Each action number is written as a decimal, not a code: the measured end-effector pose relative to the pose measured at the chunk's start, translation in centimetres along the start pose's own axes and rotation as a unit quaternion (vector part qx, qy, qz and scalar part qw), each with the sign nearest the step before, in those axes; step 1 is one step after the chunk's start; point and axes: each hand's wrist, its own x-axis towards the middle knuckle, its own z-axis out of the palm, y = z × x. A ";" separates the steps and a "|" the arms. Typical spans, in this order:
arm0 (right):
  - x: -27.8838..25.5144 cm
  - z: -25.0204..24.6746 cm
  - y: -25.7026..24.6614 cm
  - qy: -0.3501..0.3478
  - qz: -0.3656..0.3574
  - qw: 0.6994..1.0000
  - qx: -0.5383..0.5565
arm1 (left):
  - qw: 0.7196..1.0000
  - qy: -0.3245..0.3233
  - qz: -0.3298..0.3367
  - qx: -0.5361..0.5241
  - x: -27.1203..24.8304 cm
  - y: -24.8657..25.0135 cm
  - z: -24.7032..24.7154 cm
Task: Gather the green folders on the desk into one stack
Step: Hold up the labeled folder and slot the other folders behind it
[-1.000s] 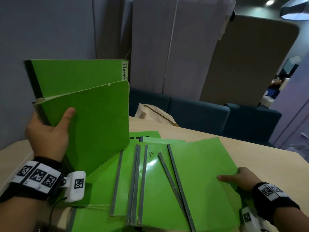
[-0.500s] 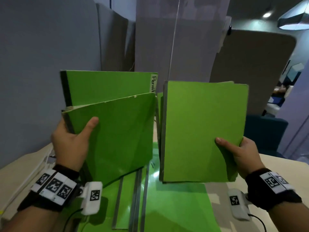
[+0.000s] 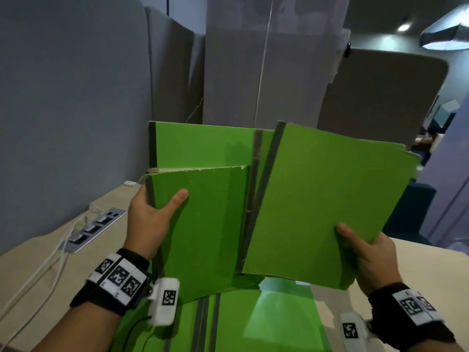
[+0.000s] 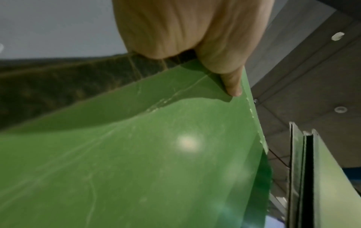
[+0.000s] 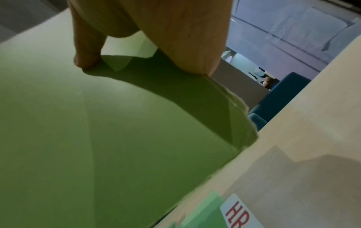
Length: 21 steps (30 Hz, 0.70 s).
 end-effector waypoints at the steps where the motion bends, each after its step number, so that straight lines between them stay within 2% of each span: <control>1: -0.1 0.6 0.3 -0.005 0.008 1.000 -0.005 | 1.000 -0.010 0.001 0.004 0.1 0.0 0.1; 11: -2.9 11.8 6.0 -0.100 0.067 0.991 -0.053 | 0.996 -0.046 0.040 -0.068 -1.8 -0.4 0.8; 13: -3.4 12.5 6.6 -0.104 0.082 0.989 -0.062 | 0.995 -0.059 0.040 -0.070 -2.2 -0.5 0.5; 18: -2.7 12.3 5.6 -0.135 0.095 0.985 -0.058 | 0.997 -0.066 -0.008 0.039 -3.5 -2.4 0.6; 21: -2.0 12.6 4.3 -0.144 0.084 0.986 -0.018 | 0.999 -0.046 -0.007 0.026 -3.9 -2.0 1.0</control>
